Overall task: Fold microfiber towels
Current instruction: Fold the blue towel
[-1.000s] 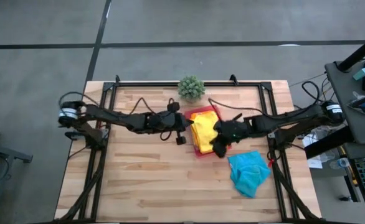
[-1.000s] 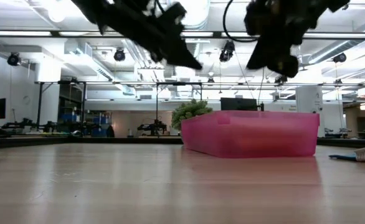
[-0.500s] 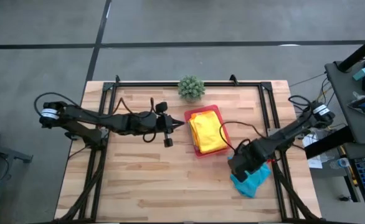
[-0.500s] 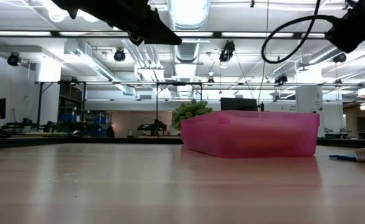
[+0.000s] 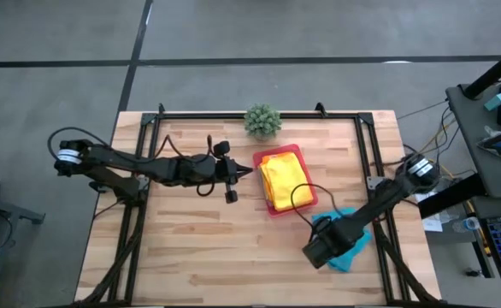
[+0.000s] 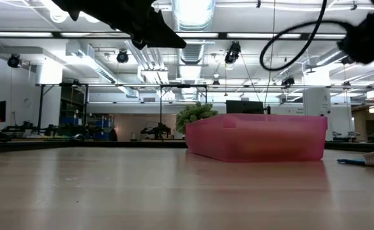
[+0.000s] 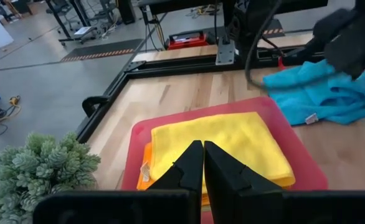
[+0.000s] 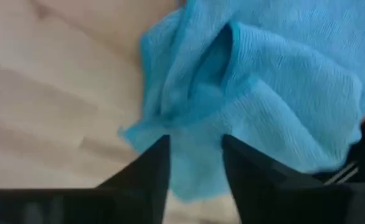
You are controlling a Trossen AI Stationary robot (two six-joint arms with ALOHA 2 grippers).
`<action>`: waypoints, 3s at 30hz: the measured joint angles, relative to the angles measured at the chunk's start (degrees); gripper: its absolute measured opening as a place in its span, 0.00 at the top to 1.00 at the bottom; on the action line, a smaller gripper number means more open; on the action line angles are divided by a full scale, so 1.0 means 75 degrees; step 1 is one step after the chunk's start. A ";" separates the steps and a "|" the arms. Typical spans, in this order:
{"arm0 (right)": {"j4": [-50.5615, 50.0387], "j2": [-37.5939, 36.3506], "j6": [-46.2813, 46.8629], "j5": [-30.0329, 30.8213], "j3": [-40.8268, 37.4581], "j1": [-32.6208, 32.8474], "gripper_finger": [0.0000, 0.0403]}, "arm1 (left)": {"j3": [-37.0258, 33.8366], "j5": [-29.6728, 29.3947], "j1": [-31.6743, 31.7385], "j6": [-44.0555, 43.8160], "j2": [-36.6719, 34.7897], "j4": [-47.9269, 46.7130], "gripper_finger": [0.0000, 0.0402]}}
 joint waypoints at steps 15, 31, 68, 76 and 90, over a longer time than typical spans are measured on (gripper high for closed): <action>0.0079 0.0898 -0.0949 0.0018 -0.0033 -0.0014 0.74 | -0.0012 0.0003 -0.0205 -0.0399 0.0018 -0.0003 1.00; 0.1254 0.0436 -0.4372 0.2139 0.1386 -0.0009 0.98 | -0.0012 0.0003 -0.0577 -0.0396 0.0008 0.0021 1.00; 1.2351 0.0812 -1.1709 0.4695 -0.0037 -0.3193 0.98 | -0.0333 -0.1609 -0.3142 -0.4200 -0.2816 -0.5190 1.00; 1.3018 0.0812 -1.1516 0.4668 -0.0408 -0.3220 0.98 | -0.1113 -0.1644 -0.3147 -0.4185 -0.2649 -0.3769 1.00; 1.3300 0.0812 -1.1047 0.4876 -0.0585 -0.3254 0.98 | -0.1455 -0.3216 -0.3139 -0.3070 -0.2095 -0.1936 0.73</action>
